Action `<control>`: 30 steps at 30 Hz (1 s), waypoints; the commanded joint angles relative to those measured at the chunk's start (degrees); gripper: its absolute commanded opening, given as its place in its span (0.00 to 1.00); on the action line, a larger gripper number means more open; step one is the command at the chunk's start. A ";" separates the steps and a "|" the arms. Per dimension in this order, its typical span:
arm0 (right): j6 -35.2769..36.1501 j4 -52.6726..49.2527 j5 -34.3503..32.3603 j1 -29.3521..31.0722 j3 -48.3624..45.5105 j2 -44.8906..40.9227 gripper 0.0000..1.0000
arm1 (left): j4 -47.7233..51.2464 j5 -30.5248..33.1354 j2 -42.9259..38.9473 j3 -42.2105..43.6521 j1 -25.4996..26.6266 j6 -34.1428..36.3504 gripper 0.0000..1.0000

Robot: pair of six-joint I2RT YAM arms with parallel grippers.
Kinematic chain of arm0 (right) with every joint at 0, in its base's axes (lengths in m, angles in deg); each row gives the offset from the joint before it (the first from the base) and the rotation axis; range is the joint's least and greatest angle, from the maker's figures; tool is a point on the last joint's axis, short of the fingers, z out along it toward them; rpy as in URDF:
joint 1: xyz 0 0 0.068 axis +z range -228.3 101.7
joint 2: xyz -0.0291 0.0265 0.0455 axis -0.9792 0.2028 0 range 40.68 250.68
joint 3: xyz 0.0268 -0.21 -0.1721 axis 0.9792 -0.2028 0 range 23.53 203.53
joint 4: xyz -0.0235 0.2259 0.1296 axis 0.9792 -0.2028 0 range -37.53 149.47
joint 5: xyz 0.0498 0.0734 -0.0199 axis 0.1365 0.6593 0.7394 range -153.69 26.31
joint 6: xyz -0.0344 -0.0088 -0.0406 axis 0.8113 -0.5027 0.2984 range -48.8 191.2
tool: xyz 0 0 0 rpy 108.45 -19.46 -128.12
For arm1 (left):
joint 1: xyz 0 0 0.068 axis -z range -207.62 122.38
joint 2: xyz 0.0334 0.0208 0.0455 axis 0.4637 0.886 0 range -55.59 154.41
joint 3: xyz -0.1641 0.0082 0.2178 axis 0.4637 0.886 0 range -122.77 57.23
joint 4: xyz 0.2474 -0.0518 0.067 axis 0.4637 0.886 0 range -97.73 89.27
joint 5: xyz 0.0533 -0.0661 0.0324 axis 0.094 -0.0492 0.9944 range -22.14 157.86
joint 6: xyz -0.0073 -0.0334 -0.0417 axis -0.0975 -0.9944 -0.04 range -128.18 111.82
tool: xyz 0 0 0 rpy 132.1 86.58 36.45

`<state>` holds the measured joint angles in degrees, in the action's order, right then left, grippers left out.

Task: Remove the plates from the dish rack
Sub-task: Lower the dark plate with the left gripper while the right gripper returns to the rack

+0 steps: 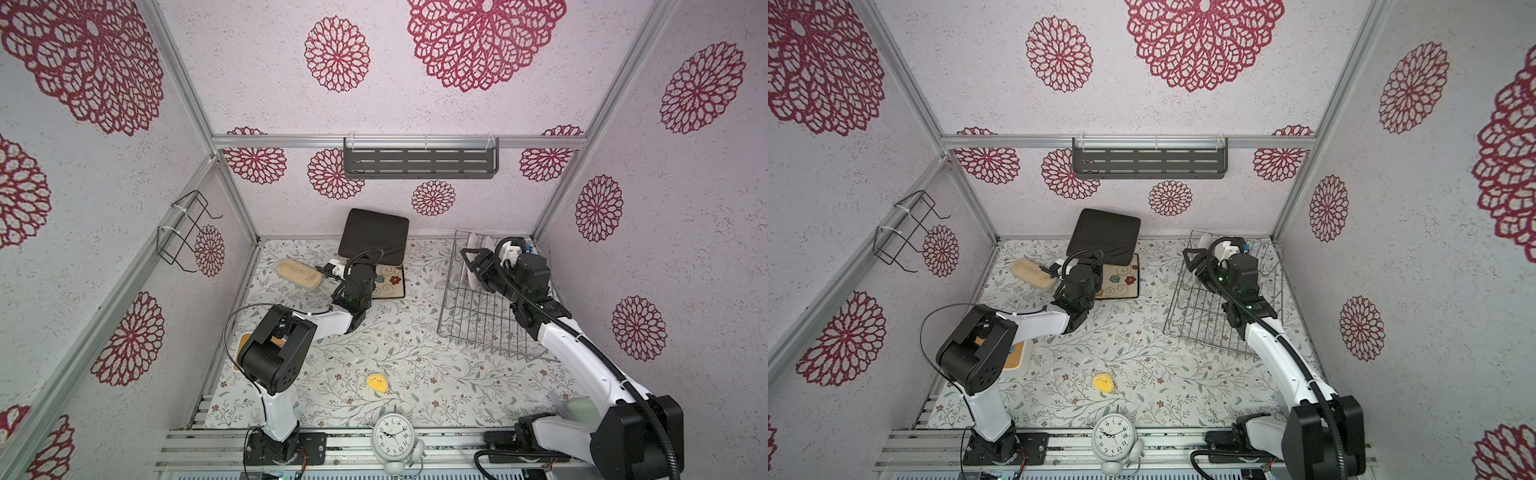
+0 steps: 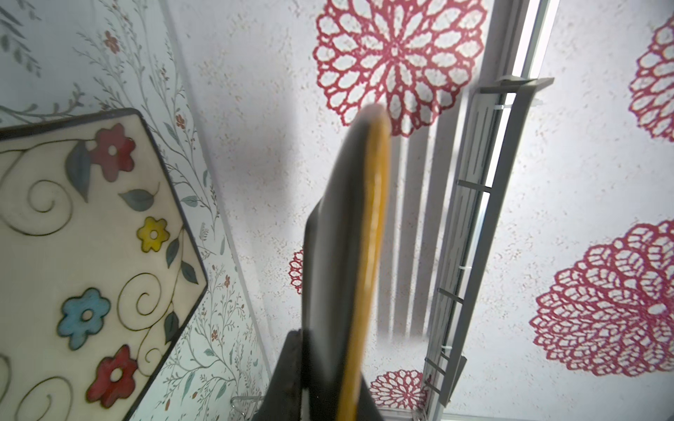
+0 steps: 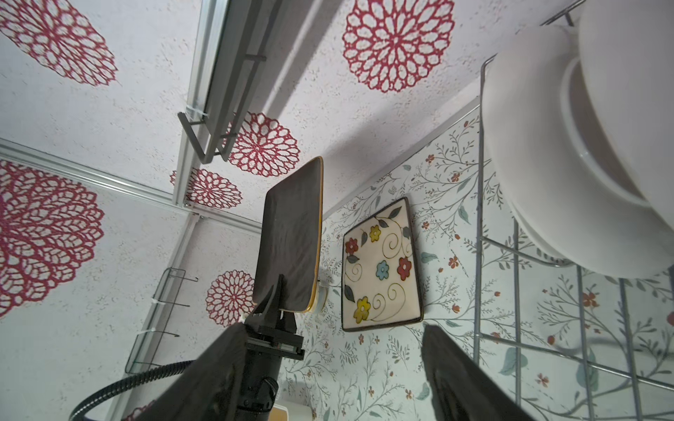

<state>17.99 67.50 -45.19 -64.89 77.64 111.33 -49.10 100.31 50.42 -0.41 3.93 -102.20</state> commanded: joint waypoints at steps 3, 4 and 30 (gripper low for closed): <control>9.99 -7.13 -1.33 3.33 5.96 1.77 0.79 | -2.67 6.11 -2.30 -2.97 1.35 -6.04 0.00; 11.08 -8.15 -2.28 4.10 6.53 2.30 0.79 | -1.69 6.28 -2.24 -3.12 1.32 -7.04 0.00; 16.55 -16.18 -7.78 10.06 10.95 9.13 0.83 | 8.62 6.82 4.02 -7.22 1.30 -17.52 0.00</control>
<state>33.24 51.48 -51.57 -55.30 86.65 120.08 -32.97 104.59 55.17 -4.30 5.09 -117.89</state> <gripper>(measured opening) 0.824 0.139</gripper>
